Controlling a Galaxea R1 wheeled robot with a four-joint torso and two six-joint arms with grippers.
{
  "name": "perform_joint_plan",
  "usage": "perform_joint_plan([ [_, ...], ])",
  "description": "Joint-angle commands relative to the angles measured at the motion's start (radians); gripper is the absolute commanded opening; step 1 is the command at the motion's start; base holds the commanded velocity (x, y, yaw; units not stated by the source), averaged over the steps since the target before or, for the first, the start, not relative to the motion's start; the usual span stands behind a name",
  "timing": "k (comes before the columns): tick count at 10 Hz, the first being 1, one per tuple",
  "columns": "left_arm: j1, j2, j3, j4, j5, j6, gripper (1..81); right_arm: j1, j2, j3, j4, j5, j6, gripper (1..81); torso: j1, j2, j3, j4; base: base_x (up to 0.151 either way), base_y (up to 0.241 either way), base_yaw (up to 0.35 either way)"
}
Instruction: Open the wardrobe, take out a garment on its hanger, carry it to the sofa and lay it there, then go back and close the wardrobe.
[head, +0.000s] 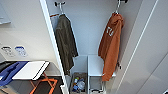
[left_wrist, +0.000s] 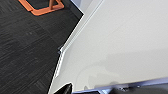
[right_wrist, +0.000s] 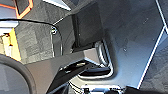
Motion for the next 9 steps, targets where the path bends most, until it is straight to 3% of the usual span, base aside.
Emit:
perform_joint_plan([
  [1,-0.118,0.009,-0.160,-0.117,0.001,-0.039,81.1,0.031,-0.036,0.057,-0.007,-0.074,0.000,81.1,0.000,0.000,0.000,0.000,0.000,0.000,0.000],
  [4,-0.028,-0.023,-0.169,-0.105,0.003,-0.084,81.1,0.046,-0.039,0.074,-0.004,-0.074,0.001,81.1,0.000,0.000,0.000,0.000,0.000,0.000,0.000],
  [5,0.015,-0.020,-0.168,-0.051,0.003,-0.067,81.1,0.057,-0.030,0.069,-0.007,-0.075,0.000,81.1,0.000,0.000,0.000,0.000,0.000,0.000,0.000],
  [7,0.098,-0.028,-0.151,0.351,0.053,-0.076,81.1,0.066,-0.021,0.068,-0.009,-0.083,-0.002,81.1,0.000,0.000,0.000,0.000,0.000,0.000,0.000],
  [8,0.127,-0.033,-0.142,0.483,0.093,-0.078,81.1,0.072,-0.012,0.059,-0.021,-0.089,-0.002,81.1,0.000,0.000,0.000,0.000,0.000,0.000,0.000],
  [9,0.152,-0.037,-0.140,0.549,0.106,-0.078,81.1,0.074,-0.001,0.052,-0.026,-0.091,-0.002,81.1,0.000,0.000,0.000,0.000,0.000,0.000,0.000],
])
